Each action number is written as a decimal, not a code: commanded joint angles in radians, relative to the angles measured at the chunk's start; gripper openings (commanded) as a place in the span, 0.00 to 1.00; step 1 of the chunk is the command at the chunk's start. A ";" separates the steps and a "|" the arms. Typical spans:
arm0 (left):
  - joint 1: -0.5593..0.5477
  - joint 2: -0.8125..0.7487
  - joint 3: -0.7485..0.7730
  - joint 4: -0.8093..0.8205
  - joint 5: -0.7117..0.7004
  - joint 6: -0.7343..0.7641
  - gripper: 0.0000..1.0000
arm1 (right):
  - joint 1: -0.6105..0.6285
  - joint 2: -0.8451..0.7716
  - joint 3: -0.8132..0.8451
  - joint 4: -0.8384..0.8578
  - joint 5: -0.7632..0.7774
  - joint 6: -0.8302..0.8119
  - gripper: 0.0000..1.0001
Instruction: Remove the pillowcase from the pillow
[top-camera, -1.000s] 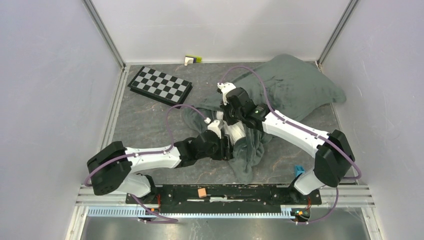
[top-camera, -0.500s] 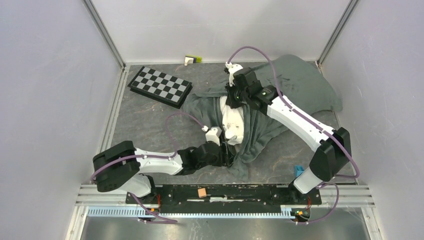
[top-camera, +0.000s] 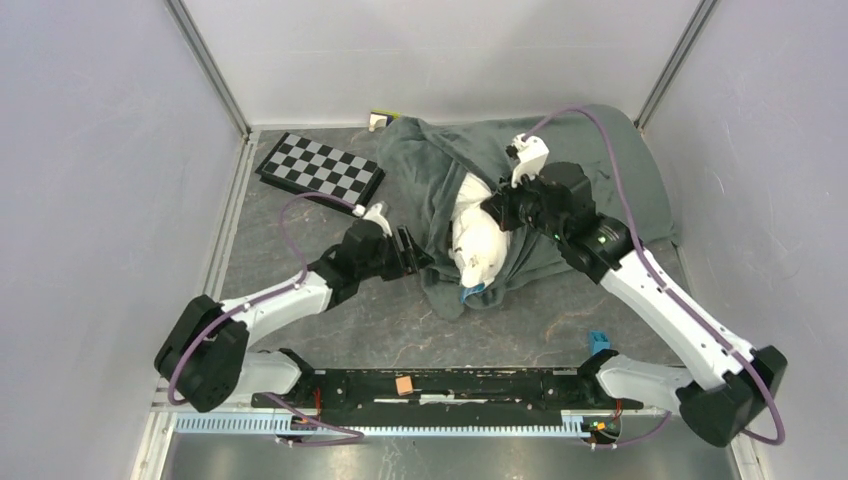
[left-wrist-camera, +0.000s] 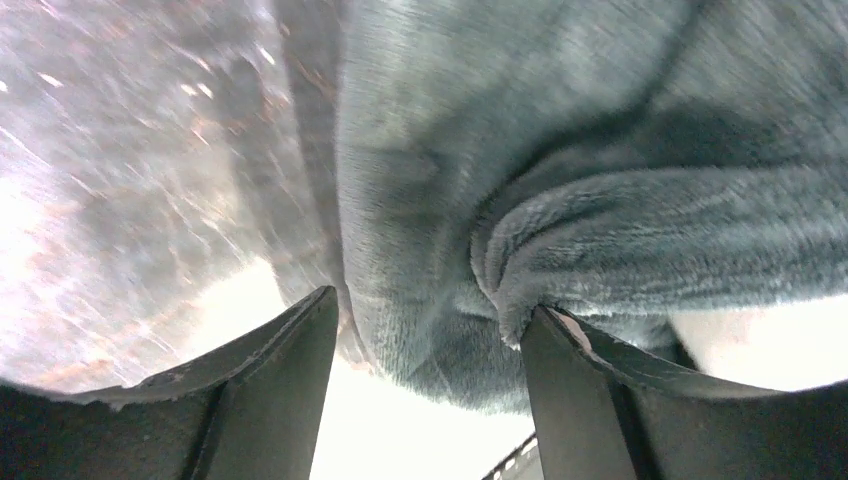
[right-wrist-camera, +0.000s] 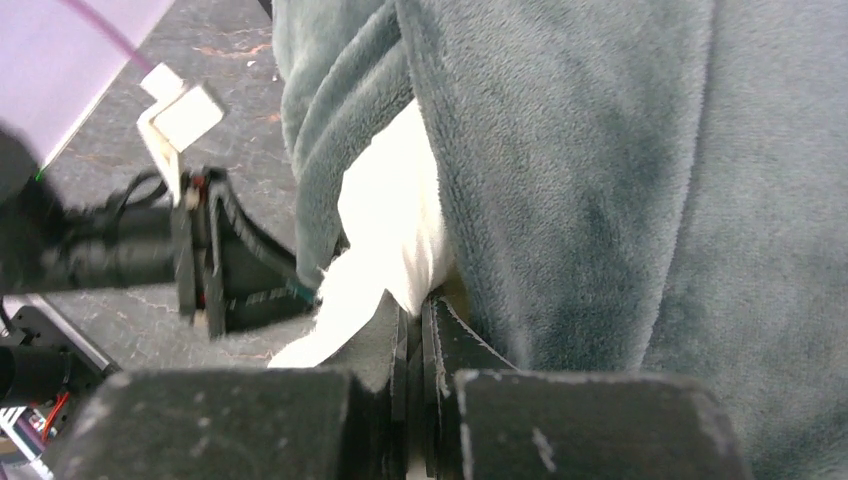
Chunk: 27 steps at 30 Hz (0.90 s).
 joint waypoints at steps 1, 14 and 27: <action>0.146 0.073 0.045 -0.070 0.102 0.075 0.73 | -0.002 -0.122 -0.080 0.126 -0.057 0.012 0.00; 0.073 -0.181 0.047 -0.157 0.083 0.158 0.88 | -0.005 -0.085 -0.228 0.342 -0.049 0.086 0.00; -0.129 -0.270 0.261 -0.413 -0.387 0.257 1.00 | -0.004 -0.010 -0.239 0.402 -0.119 0.088 0.00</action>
